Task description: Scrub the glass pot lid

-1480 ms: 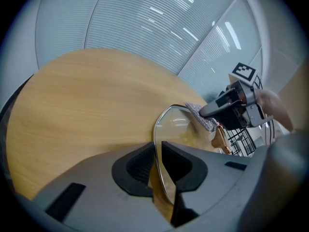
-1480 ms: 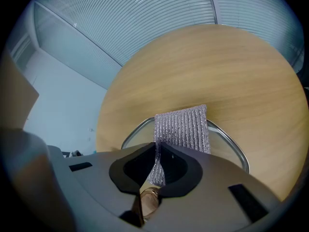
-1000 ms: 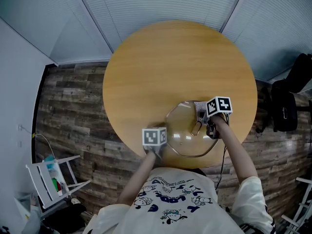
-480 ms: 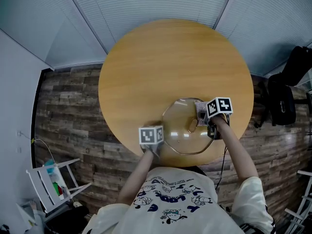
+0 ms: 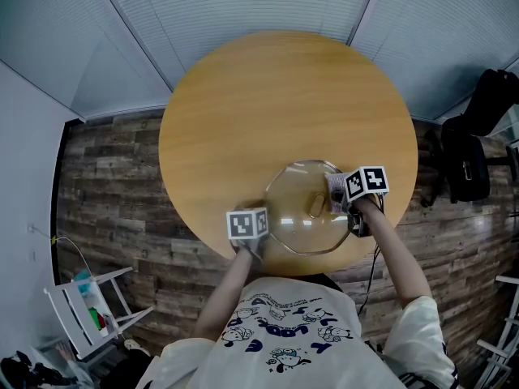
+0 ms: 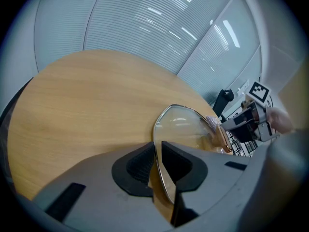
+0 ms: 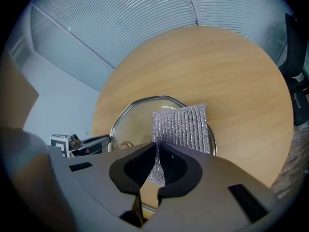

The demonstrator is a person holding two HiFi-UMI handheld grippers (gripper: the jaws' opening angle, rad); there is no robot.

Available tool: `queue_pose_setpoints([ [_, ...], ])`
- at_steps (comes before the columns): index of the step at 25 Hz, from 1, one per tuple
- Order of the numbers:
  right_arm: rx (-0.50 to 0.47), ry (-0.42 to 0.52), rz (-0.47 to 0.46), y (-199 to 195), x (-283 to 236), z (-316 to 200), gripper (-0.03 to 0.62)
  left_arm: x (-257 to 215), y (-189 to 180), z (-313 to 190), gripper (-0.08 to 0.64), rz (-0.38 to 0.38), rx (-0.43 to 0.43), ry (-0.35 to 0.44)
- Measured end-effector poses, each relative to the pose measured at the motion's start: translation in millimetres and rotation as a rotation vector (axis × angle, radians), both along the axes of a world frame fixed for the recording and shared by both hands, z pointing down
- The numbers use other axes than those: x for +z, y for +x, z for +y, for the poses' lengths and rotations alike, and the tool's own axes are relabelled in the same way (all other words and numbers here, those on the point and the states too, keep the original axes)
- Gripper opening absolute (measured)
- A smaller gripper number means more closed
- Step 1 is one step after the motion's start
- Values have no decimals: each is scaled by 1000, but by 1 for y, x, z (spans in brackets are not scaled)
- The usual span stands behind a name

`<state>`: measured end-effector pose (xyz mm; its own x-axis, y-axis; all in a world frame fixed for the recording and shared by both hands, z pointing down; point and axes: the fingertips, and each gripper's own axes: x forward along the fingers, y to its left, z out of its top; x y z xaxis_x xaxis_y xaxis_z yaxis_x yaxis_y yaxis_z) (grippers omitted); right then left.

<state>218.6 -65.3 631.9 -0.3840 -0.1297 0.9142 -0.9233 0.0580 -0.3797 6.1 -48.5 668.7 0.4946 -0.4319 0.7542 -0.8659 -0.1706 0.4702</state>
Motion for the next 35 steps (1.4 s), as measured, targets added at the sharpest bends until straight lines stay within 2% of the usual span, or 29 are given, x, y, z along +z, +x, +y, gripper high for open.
queue_pose_setpoints([
  [16, -40, -23, 11, 9, -1, 34, 44, -1, 2, 0, 57, -7, 18, 3],
  [35, -120, -60, 18, -1, 0, 74, 43, -1, 2, -3, 57, -20, 35, 7],
])
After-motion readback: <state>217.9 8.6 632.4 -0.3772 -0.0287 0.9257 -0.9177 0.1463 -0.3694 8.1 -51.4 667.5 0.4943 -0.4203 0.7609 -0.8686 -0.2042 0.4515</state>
